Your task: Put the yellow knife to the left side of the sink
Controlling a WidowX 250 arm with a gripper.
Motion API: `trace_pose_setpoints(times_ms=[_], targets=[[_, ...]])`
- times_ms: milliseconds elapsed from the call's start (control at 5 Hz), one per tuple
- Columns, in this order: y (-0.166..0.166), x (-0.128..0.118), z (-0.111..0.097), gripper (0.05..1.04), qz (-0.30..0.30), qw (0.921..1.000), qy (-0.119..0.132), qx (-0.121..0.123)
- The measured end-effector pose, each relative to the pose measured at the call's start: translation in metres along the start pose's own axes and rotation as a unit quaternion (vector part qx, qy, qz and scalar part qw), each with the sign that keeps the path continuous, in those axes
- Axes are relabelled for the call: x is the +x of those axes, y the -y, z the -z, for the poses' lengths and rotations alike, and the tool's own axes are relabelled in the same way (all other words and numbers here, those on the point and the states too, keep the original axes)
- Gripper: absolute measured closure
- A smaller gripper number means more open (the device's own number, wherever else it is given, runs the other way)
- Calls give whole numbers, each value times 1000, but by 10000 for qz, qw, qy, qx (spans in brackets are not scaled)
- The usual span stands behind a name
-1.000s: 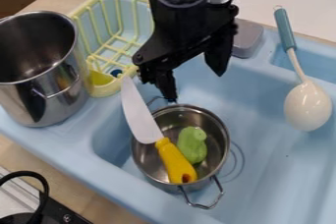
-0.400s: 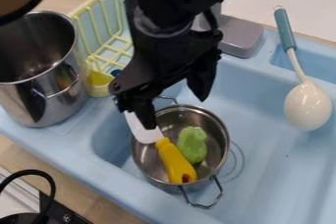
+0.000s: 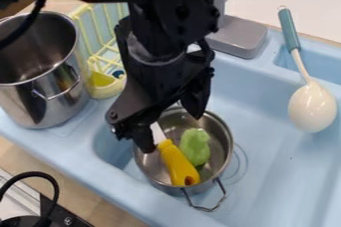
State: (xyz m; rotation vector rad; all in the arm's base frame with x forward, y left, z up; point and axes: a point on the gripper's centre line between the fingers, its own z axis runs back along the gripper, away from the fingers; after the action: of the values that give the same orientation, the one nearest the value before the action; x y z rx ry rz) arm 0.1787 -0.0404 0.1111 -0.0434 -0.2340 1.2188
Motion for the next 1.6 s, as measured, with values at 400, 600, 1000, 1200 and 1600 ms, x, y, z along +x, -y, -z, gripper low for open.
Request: trace_pose_setpoints(times_ms=[400,600,1000,1200,1600], targets=[[-16,3,6,92,-254,9997,-22,-10],[-13,5,12,92,-269,9996,7,33],[-13,10,26,92,-443,9985,88,299],[-12,12,29,92,-538,9977,142,387],[-8,7,40,380,-467,9973,120,551]])
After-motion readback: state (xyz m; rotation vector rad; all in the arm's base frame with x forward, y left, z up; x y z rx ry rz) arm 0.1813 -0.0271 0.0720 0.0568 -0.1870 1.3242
